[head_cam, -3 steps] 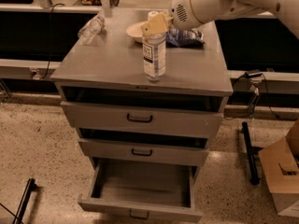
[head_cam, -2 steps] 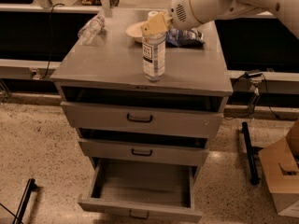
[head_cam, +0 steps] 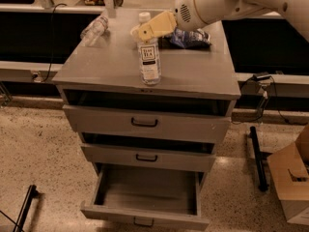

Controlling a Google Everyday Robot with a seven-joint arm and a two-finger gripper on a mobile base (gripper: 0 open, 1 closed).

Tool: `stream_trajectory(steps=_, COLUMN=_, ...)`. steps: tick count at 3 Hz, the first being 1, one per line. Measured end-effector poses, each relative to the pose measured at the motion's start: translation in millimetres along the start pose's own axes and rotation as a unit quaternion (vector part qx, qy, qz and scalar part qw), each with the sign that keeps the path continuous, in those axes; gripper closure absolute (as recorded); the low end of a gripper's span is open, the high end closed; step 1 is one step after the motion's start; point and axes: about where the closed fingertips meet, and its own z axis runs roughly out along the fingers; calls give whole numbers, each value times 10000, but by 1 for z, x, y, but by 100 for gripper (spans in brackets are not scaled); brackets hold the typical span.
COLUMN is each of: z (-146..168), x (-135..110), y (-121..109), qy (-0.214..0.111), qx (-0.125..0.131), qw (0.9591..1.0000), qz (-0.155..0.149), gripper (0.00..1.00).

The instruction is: Pick blue plastic bottle from bottom drawer and place on counter

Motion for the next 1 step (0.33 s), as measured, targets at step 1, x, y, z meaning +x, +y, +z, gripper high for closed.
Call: stream_trajectory(steps=1, z=0, x=0, y=0, qy=0, qx=0, qw=10000, qz=0, gripper=0)
